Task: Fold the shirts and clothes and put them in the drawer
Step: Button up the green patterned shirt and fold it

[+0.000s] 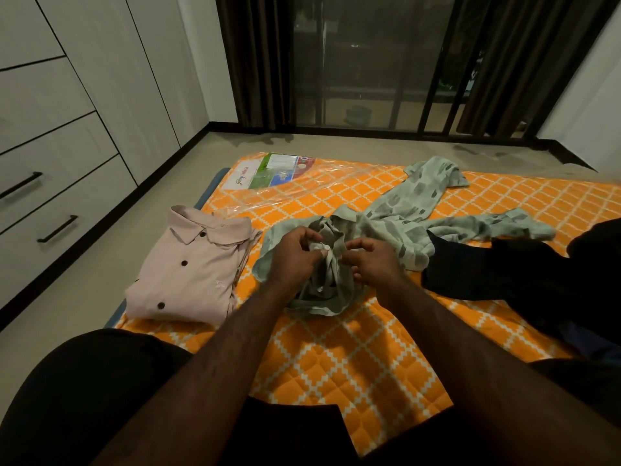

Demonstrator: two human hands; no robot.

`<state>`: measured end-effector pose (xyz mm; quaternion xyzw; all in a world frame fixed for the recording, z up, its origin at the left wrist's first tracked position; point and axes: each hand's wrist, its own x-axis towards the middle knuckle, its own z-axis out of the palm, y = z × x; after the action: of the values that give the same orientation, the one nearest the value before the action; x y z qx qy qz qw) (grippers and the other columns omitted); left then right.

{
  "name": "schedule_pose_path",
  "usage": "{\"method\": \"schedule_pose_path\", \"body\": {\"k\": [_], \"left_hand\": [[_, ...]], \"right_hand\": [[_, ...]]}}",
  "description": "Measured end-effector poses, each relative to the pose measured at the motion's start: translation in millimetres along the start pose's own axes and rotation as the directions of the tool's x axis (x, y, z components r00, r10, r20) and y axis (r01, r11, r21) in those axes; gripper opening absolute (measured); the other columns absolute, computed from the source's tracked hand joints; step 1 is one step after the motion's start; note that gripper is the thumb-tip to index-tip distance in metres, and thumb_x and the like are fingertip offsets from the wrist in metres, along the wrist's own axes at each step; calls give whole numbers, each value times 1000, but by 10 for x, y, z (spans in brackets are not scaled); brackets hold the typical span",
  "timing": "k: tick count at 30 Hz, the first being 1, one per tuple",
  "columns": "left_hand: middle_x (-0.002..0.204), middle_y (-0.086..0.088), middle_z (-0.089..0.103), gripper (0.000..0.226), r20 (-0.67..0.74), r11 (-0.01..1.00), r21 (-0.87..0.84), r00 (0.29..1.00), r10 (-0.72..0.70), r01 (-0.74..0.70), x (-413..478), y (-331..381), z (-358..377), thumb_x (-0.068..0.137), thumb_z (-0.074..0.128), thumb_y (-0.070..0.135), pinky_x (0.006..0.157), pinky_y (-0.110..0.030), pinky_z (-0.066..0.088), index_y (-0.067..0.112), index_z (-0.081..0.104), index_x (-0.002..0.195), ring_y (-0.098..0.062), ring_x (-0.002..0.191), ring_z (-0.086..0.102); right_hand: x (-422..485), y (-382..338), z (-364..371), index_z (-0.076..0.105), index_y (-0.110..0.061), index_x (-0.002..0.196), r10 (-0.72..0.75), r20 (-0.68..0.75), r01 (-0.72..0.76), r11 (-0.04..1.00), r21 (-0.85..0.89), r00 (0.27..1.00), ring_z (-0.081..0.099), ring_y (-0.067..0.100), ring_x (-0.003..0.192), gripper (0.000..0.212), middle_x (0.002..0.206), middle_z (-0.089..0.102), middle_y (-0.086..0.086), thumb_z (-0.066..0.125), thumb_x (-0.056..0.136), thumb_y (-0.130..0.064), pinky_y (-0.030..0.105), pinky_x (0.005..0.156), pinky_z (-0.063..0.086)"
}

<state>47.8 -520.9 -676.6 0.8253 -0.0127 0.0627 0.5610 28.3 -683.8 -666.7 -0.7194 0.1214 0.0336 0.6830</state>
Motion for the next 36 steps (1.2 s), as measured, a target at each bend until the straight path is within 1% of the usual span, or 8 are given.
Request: {"method": "schedule_pose_path", "body": {"k": [5,10,15,21,27,30,33,36], "left_hand": [[81,-3,66,24,-2,1000,21,1000,-16,16,-15,-17,17,81,82,14,67,-41,55,24,67,96,-22,71,62],[75,-1,61,26,48,1000,30,999,-2,1,-30,-11,17,81,80,8,62,-37,50,24,68,97,-17,65,55],[91,-10,72,23,131,999,-48,991,1,6,-66,0,35,85,76,3,72,-43,58,19,69,100,-25,81,68],[89,-16,71,21,159,998,-62,987,-21,31,-91,7,43,86,74,1,70,-46,58,14,71,102,-22,75,64],[86,-19,71,20,171,999,-32,985,-29,35,-113,3,24,85,78,7,69,-52,59,18,73,101,-36,79,70],[80,-11,72,15,163,998,-11,985,-52,55,-85,37,17,84,80,13,67,-46,60,19,75,97,-30,76,71],[91,-7,73,22,-4,937,347,999,-49,47,-37,52,-23,87,77,34,69,-32,50,13,77,91,-22,83,67],[115,-14,56,31,-145,568,823,971,192,11,-64,29,-96,87,69,42,85,-44,46,11,73,91,-35,107,50]], "right_hand": [[24,45,7,77,-18,87,-55,-31,50,988,-149,998,72,22,70,13,81,76,10,78,83,-6,34,61,59],[6,46,19,75,-5,84,-48,8,49,989,-139,999,63,20,62,5,71,68,10,76,87,-9,29,54,52],[18,64,61,71,1,75,-28,5,28,987,-160,1000,68,50,78,33,87,67,35,71,79,-32,59,68,58],[34,56,23,67,-5,82,44,59,-47,998,51,997,70,28,71,13,82,69,16,63,95,-6,35,62,57],[52,76,-4,69,2,102,40,70,-46,994,96,997,71,29,72,12,92,71,26,69,93,-7,32,54,57],[57,93,5,72,-4,93,-19,4,19,999,29,1000,73,34,82,5,91,74,20,75,91,-7,45,72,61],[59,81,12,73,-11,78,-68,-42,68,998,5,997,71,31,77,14,77,74,11,74,92,-8,49,73,59],[74,82,13,74,-8,83,-92,-80,91,996,-4,993,71,36,79,10,84,75,19,75,92,-13,59,71,58]]}}
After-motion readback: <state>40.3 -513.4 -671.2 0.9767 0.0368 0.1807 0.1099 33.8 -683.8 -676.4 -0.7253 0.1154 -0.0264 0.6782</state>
